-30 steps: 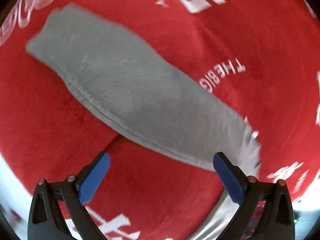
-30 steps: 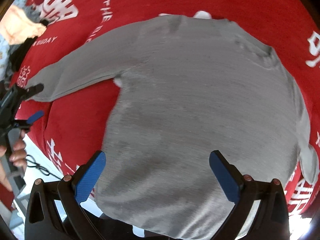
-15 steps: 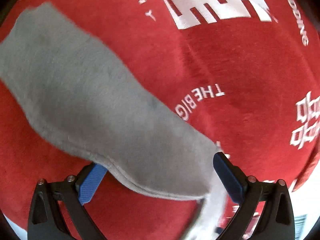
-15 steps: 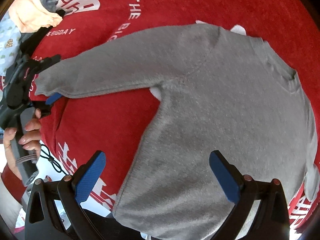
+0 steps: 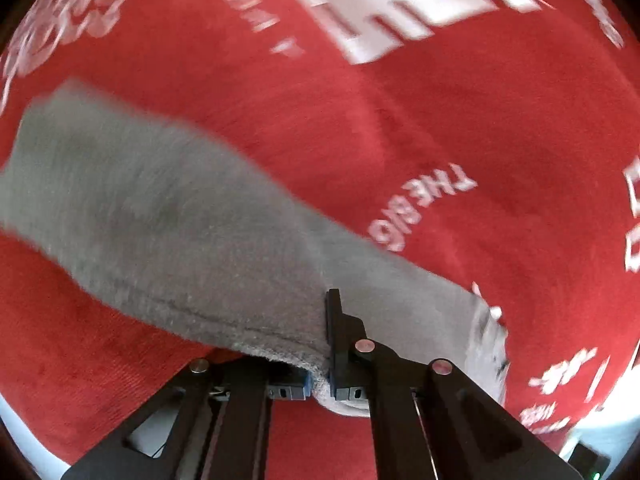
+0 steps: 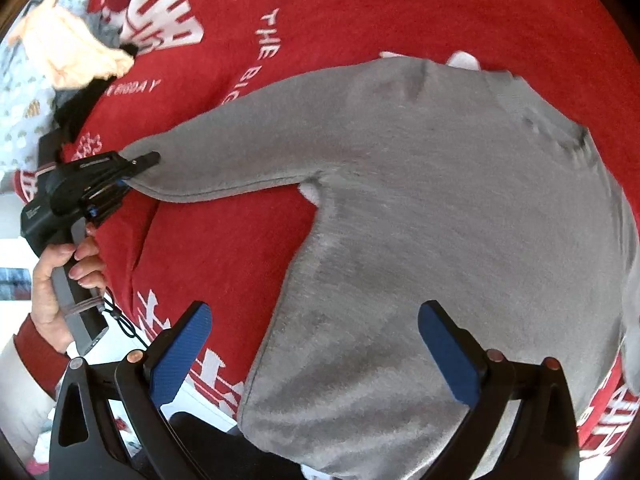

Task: Fold small clothes
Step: 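Fold the held sleeve across the sweater body and open the left gripper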

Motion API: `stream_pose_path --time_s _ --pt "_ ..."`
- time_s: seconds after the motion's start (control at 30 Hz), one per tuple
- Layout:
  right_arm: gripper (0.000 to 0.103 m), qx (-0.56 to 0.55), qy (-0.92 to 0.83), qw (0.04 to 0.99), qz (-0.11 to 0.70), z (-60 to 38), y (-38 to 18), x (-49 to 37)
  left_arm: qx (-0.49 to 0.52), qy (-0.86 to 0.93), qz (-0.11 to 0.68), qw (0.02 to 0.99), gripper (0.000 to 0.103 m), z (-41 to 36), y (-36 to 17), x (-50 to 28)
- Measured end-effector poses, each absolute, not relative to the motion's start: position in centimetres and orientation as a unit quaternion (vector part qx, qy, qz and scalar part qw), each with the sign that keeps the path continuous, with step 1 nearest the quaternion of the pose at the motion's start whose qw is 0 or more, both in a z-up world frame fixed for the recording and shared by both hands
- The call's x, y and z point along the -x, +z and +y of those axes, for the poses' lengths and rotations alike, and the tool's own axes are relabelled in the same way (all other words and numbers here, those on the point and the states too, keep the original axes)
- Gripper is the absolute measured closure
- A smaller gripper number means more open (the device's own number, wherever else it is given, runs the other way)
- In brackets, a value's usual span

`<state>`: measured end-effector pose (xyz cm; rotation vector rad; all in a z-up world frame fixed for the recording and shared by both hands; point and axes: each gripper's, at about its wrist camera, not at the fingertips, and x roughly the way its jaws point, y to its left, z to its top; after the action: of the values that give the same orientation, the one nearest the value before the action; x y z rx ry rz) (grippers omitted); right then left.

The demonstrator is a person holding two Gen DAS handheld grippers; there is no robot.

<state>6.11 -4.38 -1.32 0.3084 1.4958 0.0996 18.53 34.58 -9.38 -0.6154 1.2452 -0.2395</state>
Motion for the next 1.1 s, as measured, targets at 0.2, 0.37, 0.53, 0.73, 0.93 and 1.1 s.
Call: stream_pose_path --time_s 0.2,0.37,0.53,0.73,0.93,1.1 --pt "0.000 -0.196 0.014 0.719 0.666 -9.4 -1.3 -3.6 0.227 -0.217 0.535 0.784 0.097 27.4 -2.6 -18.0" --pt "0.000 -0.222 -0.013 0.723 0.654 -15.3 -1.2 -1.1 0.186 -0.312 0.512 0.778 0.097 16.1 1.1 -16.5" --pt "0.000 -0.251 -0.058 0.721 0.644 -22.7 -1.0 2.5 0.142 -0.388 0.524 0.745 0.097 3.9 1.5 -12.0" --pt "0.000 -0.285 -0.115 0.701 0.644 -30.6 -2.5 7.6 0.036 -0.412 0.569 0.711 0.097 -8.3 -3.6 -5.9" --pt "0.000 -0.300 -0.151 0.685 0.646 -34.9 -4.5 10.7 -0.086 -0.363 0.594 0.712 0.088 -11.9 -7.2 -2.8" --pt "0.000 -0.281 -0.142 0.703 0.639 -34.1 -3.9 9.0 -0.110 -0.342 0.553 0.752 0.022 -8.1 -3.3 -3.1"
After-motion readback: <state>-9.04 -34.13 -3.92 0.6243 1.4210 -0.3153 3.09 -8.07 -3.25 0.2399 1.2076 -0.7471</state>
